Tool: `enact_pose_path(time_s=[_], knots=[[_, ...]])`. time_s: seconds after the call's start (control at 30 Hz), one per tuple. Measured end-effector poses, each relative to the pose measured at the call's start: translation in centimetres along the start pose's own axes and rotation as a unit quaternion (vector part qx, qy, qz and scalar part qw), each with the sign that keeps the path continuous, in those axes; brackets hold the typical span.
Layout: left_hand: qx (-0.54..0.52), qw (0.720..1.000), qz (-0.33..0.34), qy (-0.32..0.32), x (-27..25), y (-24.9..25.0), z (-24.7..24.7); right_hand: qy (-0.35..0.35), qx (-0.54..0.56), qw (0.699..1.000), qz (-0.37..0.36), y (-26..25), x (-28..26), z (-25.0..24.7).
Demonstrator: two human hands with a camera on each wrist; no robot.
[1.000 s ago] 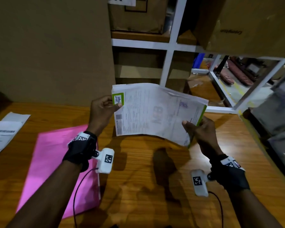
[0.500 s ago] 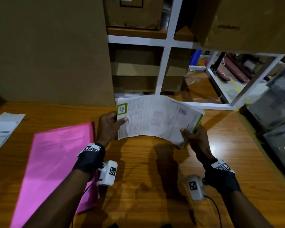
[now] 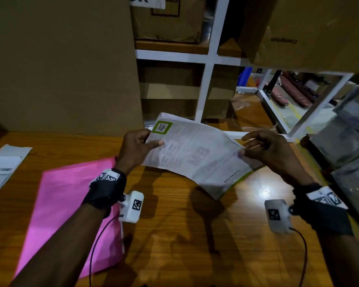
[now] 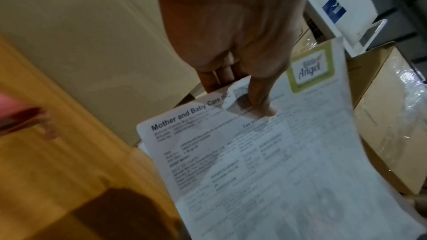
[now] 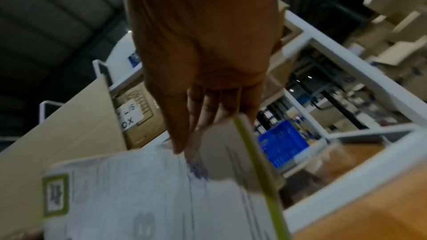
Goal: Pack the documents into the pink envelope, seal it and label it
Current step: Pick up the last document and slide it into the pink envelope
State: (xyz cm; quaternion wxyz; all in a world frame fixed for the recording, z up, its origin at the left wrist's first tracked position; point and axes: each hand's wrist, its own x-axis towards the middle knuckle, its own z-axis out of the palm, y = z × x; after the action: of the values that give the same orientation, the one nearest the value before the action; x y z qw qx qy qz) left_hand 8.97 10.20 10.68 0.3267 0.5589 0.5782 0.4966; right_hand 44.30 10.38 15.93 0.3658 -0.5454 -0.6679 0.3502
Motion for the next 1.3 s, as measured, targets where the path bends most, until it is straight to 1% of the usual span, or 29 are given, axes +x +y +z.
enact_pose_path(time_s=[0.1,0.13,0.2,0.27,0.37,0.47,0.53,0.63,0.7,0.73,0.77,0.87,0.93,1.0,1.07,1.17,1.23,1.3], knots=[[0.003,0.999,0.019,-0.046,0.9,2.2,-0.6,-0.097,-0.122,0.987,-0.025,-2.3,0.9,0.5],[0.007,0.998,0.025,-0.060,1.2,2.9,-0.8,-0.122,-0.147,0.981,-0.041,-3.2,1.1,1.1],[0.018,0.996,0.036,-0.084,1.7,4.0,-1.4,-0.159,-0.158,0.972,-0.064,-4.6,1.4,2.1],[0.038,0.994,0.046,-0.092,2.3,4.9,-2.0,-0.183,-0.135,0.972,-0.067,-5.5,1.5,3.0],[0.073,0.993,0.064,-0.071,2.8,5.6,-3.1,-0.203,-0.060,0.976,-0.043,-6.2,1.4,3.9],[0.075,0.991,0.103,-0.037,2.6,5.5,-3.9,-0.190,0.004,0.981,-0.030,-6.0,1.2,4.9],[0.061,0.993,0.106,0.002,2.1,4.6,-4.4,-0.171,0.045,0.984,-0.019,-5.4,1.0,5.8],[0.065,0.994,0.032,0.082,0.0,1.6,-6.1,-0.153,0.110,0.981,0.036,-3.6,0.1,7.3],[0.137,0.985,-0.022,0.103,-2.6,-1.3,-7.7,-0.154,0.158,0.973,0.074,-1.8,-0.8,8.3],[0.189,0.976,-0.049,0.092,-4.3,-2.8,-8.2,-0.153,0.173,0.969,0.093,-1.1,-1.3,8.8],[0.243,0.964,-0.088,0.066,-6.1,-3.9,-8.5,-0.143,0.176,0.968,0.111,-0.3,-1.8,9.4],[0.380,0.903,-0.198,-0.016,-10.8,-6.9,-8.0,-0.107,0.169,0.970,0.137,1.5,-2.8,11.1],[0.422,0.874,-0.236,-0.039,-12.6,-8.0,-7.0,-0.110,0.180,0.966,0.147,2.4,-3.4,12.1],[0.444,0.862,-0.244,-0.036,-13.6,-8.4,-6.1,-0.123,0.202,0.957,0.167,2.7,-3.8,12.8],[0.430,0.866,-0.254,-0.007,-13.8,-8.3,-5.9,-0.146,0.227,0.942,0.201,2.9,-3.8,13.5],[0.369,0.885,-0.282,0.021,-13.7,-8.5,-6.8,-0.196,0.247,0.918,0.240,3.3,-3.5,14.4],[0.319,0.901,-0.292,0.035,-13.7,-8.6,-7.4,-0.210,0.243,0.912,0.254,3.9,-3.2,15.0],[0.292,0.912,-0.283,0.053,-14.0,-8.3,-7.8,-0.221,0.236,0.909,0.261,4.3,-2.9,15.5]])
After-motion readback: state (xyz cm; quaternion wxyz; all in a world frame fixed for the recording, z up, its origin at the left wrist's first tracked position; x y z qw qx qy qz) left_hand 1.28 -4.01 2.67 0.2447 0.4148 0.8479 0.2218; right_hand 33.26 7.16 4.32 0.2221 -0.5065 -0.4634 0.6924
